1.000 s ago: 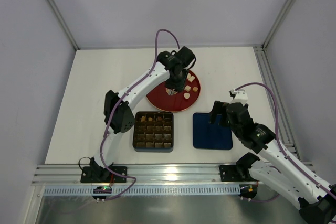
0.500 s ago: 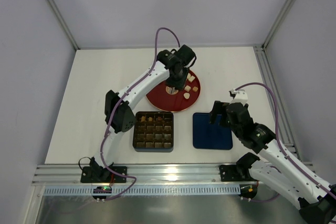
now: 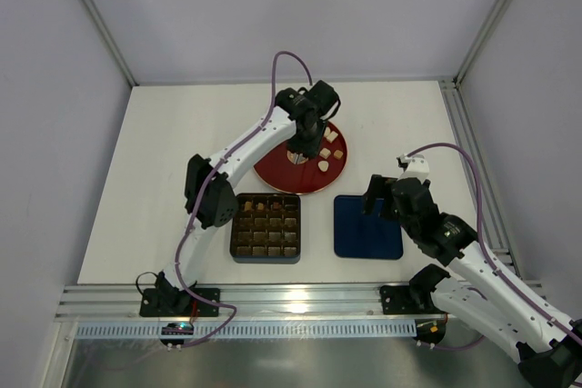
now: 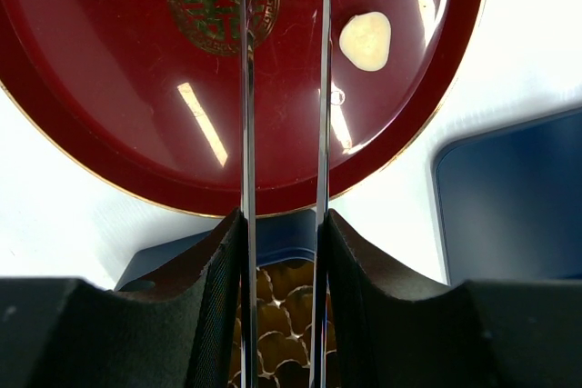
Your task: Pack the chocolate
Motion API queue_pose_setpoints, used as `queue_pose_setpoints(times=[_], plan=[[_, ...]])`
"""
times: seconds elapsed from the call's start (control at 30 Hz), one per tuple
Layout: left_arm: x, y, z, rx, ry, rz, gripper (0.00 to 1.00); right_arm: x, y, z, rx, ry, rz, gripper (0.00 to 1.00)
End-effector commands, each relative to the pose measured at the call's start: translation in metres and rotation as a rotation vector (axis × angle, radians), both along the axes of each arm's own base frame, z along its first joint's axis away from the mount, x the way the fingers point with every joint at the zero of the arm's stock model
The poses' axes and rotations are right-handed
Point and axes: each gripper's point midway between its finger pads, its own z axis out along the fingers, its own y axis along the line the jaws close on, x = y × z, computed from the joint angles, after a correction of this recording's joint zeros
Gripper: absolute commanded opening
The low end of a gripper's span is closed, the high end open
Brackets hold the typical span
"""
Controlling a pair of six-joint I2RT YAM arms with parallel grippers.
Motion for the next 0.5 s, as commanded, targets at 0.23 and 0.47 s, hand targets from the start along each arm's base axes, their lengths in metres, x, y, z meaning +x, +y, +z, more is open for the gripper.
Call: queue_pose_setpoints(times=[0.23, 0.47], plan=[[0.0084, -0.0023, 0.0101, -0.019, -0.036, -0.008, 0.39, 0.0058, 0.0003, 0.0148, 0.012, -0.05, -0.01, 1.0], [0.0095, -0.0029, 0.0079, -0.016, -0.036, -0.008, 0.37, 0.0054, -0.0004, 0.0146, 0.009, -0.049, -0.01, 1.0]])
